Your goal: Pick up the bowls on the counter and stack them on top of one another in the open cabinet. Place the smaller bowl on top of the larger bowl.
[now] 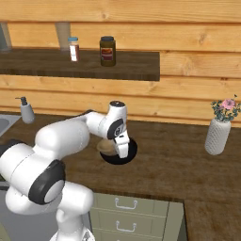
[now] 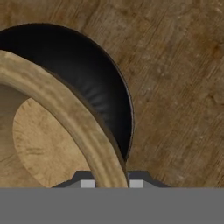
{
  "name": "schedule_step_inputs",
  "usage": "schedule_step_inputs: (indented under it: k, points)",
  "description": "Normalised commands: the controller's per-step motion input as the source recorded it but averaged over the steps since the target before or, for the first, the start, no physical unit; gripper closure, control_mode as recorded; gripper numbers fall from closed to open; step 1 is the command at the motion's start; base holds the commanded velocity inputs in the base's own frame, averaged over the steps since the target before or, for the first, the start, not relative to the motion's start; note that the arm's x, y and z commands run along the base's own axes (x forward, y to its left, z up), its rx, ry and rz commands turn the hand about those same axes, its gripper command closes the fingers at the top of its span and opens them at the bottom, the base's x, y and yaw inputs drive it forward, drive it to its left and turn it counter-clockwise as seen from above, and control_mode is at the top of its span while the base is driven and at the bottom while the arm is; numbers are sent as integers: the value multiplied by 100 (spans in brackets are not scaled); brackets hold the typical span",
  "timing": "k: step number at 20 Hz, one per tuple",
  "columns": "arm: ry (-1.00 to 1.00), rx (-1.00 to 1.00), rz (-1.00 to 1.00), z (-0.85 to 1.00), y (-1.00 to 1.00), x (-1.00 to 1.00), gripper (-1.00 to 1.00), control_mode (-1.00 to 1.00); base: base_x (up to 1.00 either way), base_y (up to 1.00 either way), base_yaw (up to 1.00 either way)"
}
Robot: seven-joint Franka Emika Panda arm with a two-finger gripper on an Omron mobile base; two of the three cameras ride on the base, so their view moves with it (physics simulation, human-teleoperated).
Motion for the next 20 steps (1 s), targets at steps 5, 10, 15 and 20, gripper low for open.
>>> schedule_step_inputs:
  k: [5,10,15,20]
  points:
    - [0,0,-1,-6,-3,0,100,-100,0,0,0]
    - [0,0,0,-12,-6,19,100,-100,0,0,0]
    - [0,0,0,-24,-9,23,100,-100,0,0,0]
    - [-2,0,0,-7,-5,6,100,-100,0,0,0]
